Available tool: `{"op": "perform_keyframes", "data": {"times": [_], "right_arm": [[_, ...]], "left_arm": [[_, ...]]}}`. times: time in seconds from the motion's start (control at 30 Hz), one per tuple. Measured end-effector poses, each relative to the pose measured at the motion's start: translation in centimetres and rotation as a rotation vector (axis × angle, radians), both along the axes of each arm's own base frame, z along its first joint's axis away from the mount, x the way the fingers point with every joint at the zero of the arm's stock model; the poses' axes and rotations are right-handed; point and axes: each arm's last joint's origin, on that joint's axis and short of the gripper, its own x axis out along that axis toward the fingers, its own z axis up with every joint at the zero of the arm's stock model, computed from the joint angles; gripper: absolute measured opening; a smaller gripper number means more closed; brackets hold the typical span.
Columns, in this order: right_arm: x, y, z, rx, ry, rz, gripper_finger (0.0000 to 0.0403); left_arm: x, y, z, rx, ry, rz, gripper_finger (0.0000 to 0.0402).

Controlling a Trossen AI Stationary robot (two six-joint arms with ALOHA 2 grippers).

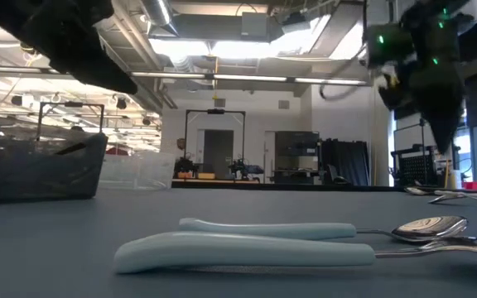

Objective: Sort silverware by color (type)
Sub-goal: Put the green spoon into the transparent bin

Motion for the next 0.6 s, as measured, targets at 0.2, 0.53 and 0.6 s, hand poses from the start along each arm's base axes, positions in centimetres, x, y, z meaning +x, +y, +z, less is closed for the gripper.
{"op": "perform_keyframes", "data": {"times": [0.2, 0.53, 0.6], "right_arm": [[-1.8, 0.7, -3.5, 0.074, 0.115, -0.050, 0.0129], [-1.8, 0.8, -5.7, 0.092, 0.034, -0.049, 0.0129], [-1.8, 0.9, -6.0, 0.093, 0.026, -0.049, 0.0129]], "left_arm": [[0.1, -0.1, -0.7, 0.019, -0.108, -0.068, 0.0092], [0.1, -0.2, -0.8, 0.013, -0.116, -0.083, 0.0092], [0.2, -0.3, -0.9, -0.002, -0.111, -0.111, 0.0092]]}}
